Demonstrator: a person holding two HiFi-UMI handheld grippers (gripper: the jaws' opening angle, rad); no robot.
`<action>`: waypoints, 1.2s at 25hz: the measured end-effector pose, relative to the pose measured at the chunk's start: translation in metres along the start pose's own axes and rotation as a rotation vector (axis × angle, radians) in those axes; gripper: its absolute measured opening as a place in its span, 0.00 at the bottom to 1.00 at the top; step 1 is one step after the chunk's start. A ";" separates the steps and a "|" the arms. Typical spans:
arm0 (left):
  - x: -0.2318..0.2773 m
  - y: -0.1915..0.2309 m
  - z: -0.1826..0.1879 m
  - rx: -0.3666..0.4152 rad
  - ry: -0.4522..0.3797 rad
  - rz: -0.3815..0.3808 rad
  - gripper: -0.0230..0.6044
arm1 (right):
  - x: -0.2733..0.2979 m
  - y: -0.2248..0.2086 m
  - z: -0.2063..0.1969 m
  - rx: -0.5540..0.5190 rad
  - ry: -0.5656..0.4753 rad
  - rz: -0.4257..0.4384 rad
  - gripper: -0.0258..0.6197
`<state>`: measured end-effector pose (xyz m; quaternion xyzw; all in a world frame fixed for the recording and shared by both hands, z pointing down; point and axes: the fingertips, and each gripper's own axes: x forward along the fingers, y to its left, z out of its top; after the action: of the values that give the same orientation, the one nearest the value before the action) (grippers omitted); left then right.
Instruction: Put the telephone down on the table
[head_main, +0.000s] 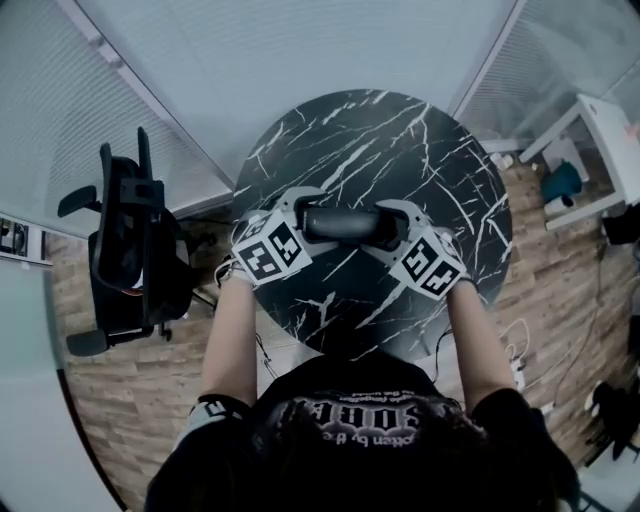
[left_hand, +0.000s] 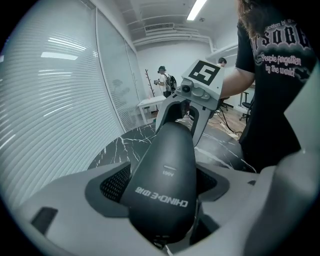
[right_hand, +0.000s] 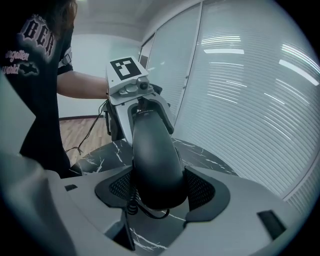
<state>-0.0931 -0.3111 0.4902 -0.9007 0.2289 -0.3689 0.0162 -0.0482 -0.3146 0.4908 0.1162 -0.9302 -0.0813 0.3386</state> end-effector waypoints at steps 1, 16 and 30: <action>0.001 0.005 -0.006 -0.011 0.001 -0.001 0.62 | 0.007 -0.003 0.000 -0.002 0.004 0.005 0.51; 0.041 0.035 -0.089 -0.120 0.061 -0.046 0.62 | 0.097 -0.011 -0.036 0.018 0.108 0.105 0.51; 0.075 0.036 -0.133 -0.193 0.098 -0.116 0.61 | 0.138 -0.007 -0.072 0.054 0.187 0.174 0.51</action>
<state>-0.1505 -0.3567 0.6289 -0.8907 0.2111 -0.3892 -0.1031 -0.1032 -0.3639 0.6285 0.0513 -0.9029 -0.0152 0.4265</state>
